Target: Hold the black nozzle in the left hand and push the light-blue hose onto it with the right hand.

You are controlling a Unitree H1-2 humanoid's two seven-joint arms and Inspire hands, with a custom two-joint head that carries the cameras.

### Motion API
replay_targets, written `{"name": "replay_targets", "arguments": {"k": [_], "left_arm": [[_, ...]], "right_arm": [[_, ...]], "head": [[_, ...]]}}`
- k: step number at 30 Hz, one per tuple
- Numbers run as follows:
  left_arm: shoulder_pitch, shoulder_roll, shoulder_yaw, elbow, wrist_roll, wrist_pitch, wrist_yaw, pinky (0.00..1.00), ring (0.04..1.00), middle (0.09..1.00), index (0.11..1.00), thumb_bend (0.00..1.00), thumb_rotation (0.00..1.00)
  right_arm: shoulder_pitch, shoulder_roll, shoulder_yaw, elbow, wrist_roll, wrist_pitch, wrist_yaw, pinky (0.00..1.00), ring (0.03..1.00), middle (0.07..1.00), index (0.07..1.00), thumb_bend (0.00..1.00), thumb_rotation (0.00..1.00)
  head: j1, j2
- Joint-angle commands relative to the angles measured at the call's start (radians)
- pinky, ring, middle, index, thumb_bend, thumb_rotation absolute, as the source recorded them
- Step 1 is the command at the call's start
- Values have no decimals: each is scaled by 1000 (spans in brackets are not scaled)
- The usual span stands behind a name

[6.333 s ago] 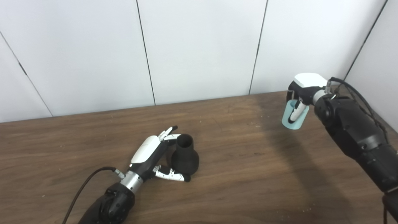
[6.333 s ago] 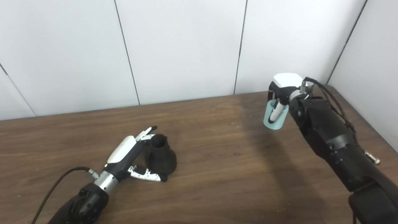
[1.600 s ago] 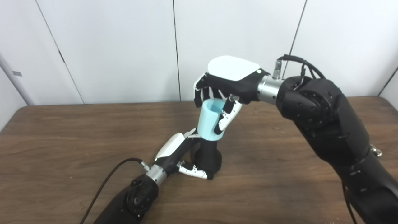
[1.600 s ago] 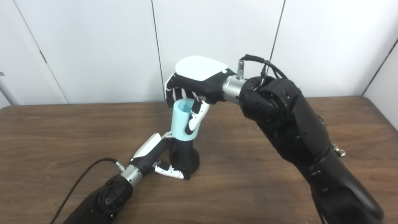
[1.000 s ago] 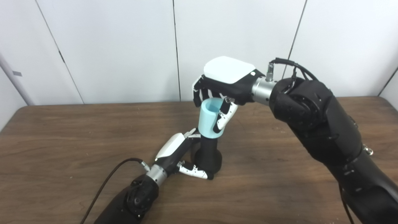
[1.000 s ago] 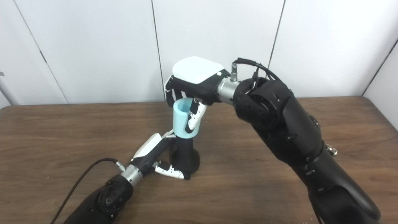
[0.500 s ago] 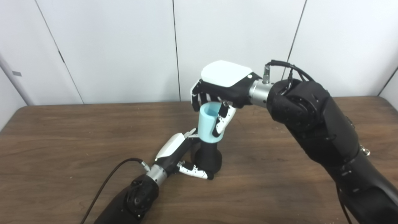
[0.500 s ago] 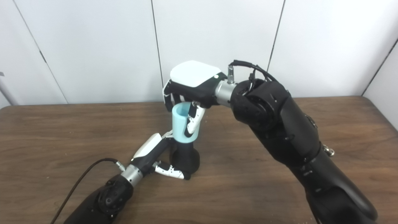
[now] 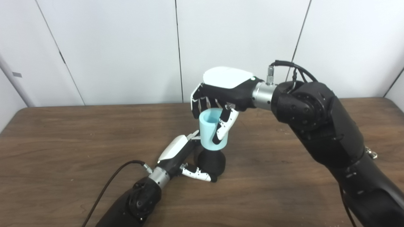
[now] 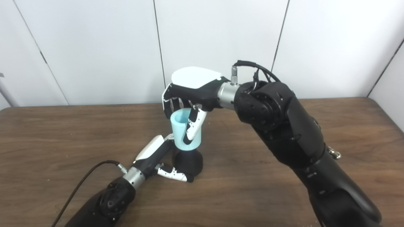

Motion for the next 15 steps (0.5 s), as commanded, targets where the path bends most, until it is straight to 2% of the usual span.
{"name": "replay_targets", "arguments": {"k": [1,6,10,15], "left_arm": [[93,7,-75,72,101,92,-94,1000,1000,804,484,518,74],[94,7,-76,69,103,91,-93,1000,1000,804,484,518,74],[95,9,-77,68,104,91,-92,1000,1000,804,484,518,74],[93,9,-78,72,103,89,-91,1000,1000,804,484,518,74]], "right_arm": [[-40,-17,2,-7,4,7,11,269,375,485,534,512,0],[-29,-21,24,-6,-41,-16,-4,263,366,481,541,510,0],[-9,-34,52,-9,-137,-80,-58,253,357,475,547,508,0],[-8,-32,45,-1,-162,-111,-76,223,344,468,548,507,0]], "head": [[-1,1],[0,3],[-1,4],[-1,4]]}}
